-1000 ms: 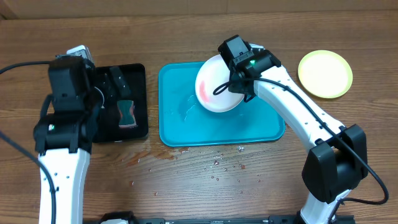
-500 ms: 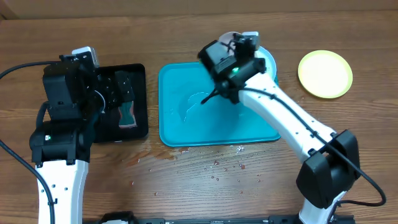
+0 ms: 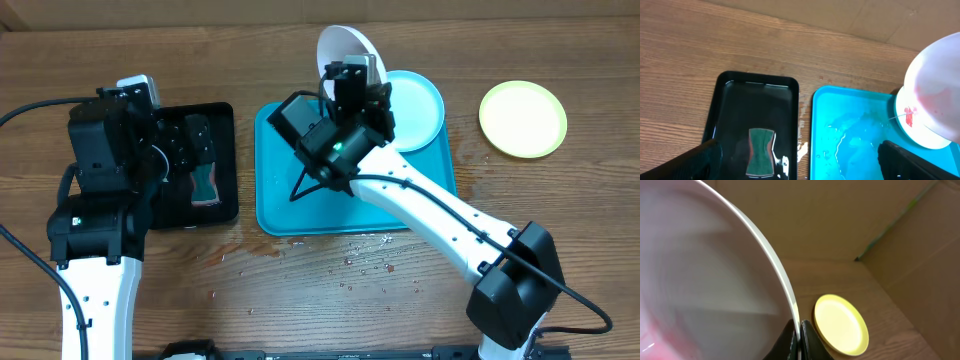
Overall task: Clean dirty plates on tray and stack at the side
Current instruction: 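Lift the white plate upright with the right gripper and carry it rightward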
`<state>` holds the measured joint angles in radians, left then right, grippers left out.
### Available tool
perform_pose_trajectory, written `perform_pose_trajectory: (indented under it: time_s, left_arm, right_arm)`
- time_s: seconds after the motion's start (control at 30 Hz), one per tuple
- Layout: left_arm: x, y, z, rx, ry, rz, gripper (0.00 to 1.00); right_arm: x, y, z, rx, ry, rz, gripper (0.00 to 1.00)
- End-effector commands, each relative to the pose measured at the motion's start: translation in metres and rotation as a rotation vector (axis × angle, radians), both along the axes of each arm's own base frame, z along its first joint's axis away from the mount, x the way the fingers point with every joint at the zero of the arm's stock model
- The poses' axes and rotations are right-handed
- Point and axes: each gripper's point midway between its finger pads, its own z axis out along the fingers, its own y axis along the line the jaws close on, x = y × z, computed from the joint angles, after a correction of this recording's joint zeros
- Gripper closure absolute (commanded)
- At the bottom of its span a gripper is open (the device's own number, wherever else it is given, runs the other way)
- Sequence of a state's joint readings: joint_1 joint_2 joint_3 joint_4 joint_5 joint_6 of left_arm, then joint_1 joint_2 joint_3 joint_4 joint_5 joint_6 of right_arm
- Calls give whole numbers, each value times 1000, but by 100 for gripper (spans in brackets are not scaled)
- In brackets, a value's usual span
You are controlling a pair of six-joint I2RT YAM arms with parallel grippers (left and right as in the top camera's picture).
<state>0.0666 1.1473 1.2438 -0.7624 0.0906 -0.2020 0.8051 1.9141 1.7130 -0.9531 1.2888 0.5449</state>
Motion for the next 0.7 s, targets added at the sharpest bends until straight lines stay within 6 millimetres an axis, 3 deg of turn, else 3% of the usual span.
perform_pose_trajectory:
  time_s: [0.0,0.23,0.67]
  left_arm:
    - [0,8,10,11,-32,4,0]
    - [-2,22,11,-8,-34,37,0]
    - [-2,25,11,-1,-35,29,0]
  right_arm:
    - [-8,-1,40,4,-138,-33,96]
    - [-11,13,47,42,-191,-17,96]
    - [-12,14,52,45,-225,-30,96]
